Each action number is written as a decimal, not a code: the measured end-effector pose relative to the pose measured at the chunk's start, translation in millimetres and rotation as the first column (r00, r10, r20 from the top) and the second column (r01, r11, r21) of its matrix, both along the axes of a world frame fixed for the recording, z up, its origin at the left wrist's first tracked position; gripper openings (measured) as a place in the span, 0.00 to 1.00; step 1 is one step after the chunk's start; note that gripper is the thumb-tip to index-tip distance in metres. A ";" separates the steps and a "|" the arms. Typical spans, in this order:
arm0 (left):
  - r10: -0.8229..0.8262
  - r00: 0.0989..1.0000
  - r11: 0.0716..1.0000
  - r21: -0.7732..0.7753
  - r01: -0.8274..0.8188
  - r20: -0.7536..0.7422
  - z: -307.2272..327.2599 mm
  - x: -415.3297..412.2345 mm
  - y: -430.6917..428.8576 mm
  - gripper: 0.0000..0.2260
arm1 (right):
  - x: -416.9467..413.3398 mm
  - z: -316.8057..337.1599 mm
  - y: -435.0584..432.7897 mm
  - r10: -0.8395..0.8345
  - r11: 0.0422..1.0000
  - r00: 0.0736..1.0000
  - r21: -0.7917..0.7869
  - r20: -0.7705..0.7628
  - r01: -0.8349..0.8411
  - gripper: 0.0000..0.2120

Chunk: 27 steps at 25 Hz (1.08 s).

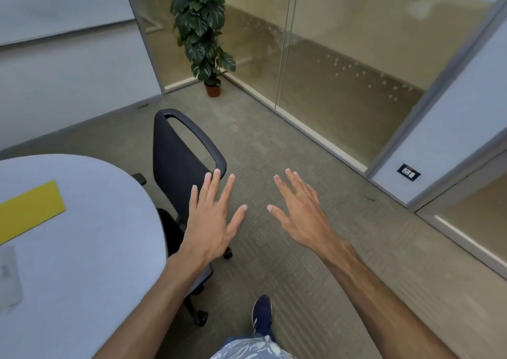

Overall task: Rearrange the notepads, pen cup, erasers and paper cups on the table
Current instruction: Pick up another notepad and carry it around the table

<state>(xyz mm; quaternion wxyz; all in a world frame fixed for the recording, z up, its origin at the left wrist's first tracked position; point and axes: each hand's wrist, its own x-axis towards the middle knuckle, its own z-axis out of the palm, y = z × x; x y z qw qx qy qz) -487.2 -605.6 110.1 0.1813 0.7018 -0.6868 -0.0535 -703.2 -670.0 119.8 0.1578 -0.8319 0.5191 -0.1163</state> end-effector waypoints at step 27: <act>0.542 0.840 0.840 0.027 -0.542 -0.016 13.0 23.6 -426.8 0.32 | 95.7 7.5 -540.2 0.593 0.805 0.804 0.004 0.048 -0.594 0.36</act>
